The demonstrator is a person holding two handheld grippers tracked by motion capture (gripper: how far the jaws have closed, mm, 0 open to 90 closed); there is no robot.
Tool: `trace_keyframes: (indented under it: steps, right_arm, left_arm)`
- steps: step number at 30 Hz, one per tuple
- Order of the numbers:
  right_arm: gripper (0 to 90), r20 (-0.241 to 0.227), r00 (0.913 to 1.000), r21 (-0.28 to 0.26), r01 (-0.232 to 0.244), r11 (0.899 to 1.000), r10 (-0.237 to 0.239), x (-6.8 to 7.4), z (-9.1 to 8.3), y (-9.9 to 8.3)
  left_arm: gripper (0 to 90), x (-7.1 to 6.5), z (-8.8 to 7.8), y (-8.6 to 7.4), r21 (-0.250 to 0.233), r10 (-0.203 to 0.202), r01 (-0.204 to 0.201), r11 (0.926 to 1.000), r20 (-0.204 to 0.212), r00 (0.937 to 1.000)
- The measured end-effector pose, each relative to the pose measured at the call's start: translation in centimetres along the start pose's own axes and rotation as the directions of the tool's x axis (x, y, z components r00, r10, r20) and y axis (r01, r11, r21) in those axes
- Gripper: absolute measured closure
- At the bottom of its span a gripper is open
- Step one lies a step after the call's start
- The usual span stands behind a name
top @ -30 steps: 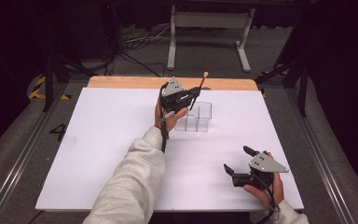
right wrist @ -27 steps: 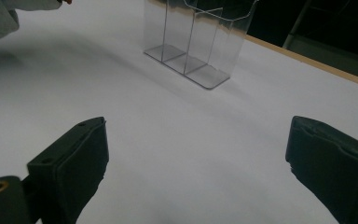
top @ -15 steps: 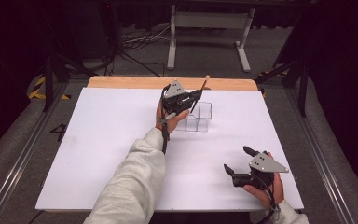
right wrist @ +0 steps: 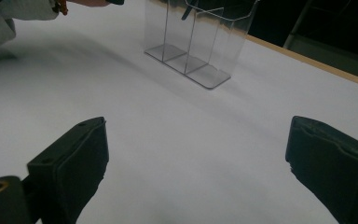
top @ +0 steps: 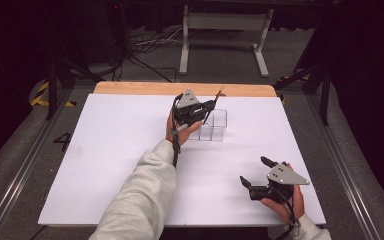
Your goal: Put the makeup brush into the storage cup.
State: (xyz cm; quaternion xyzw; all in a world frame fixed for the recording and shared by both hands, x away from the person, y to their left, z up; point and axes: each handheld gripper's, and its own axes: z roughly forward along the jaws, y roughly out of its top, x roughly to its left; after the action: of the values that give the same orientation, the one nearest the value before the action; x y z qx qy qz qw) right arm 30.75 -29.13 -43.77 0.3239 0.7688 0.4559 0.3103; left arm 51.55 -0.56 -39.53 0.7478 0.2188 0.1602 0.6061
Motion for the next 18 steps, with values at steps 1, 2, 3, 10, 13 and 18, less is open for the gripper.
trace_keyframes:
  steps: [1, 2, 3, 10, 13, 18]
  right_arm:
    - [6.6, 0.0, 1.0, 0.001, 0.001, 1.0, -0.001, 0.0, 0.0, 0.0]
    - [6.6, 0.0, 1.0, 0.001, 0.002, 1.0, -0.002, 0.0, 0.0, 0.0]
    - [6.6, -0.001, 1.0, 0.003, 0.001, 1.0, -0.001, 0.0, 0.0, 0.0]
    - [6.6, -0.001, 1.0, 0.003, 0.002, 1.0, -0.002, 0.1, 0.0, 0.0]
    - [6.6, -0.002, 1.0, 0.005, 0.005, 1.0, -0.005, 0.1, 0.1, 0.0]
    - [6.6, -0.003, 1.0, 0.009, 0.005, 1.0, -0.005, 0.1, 0.1, 0.0]
  left_arm:
    - [82.6, 0.0, -0.1, 0.0, -0.002, -0.003, 0.003, 1.0, 0.001, 1.0]
    - [82.6, 0.0, -0.2, -0.1, -0.006, 0.0, 0.0, 1.0, 0.008, 1.0]
    - [82.6, 0.0, -0.3, -0.2, -0.001, 0.001, -0.001, 1.0, 0.007, 1.0]
    - [82.6, 0.0, -0.7, -0.9, -0.001, -0.009, 0.009, 1.0, 0.008, 0.9999]
    - [82.6, 0.0, -0.9, -1.2, 0.009, -0.007, 0.007, 0.9999, 0.004, 1.0]
    - [82.6, 0.2, -1.1, -1.4, 0.005, -0.019, 0.019, 0.9998, 0.009, 0.9998]
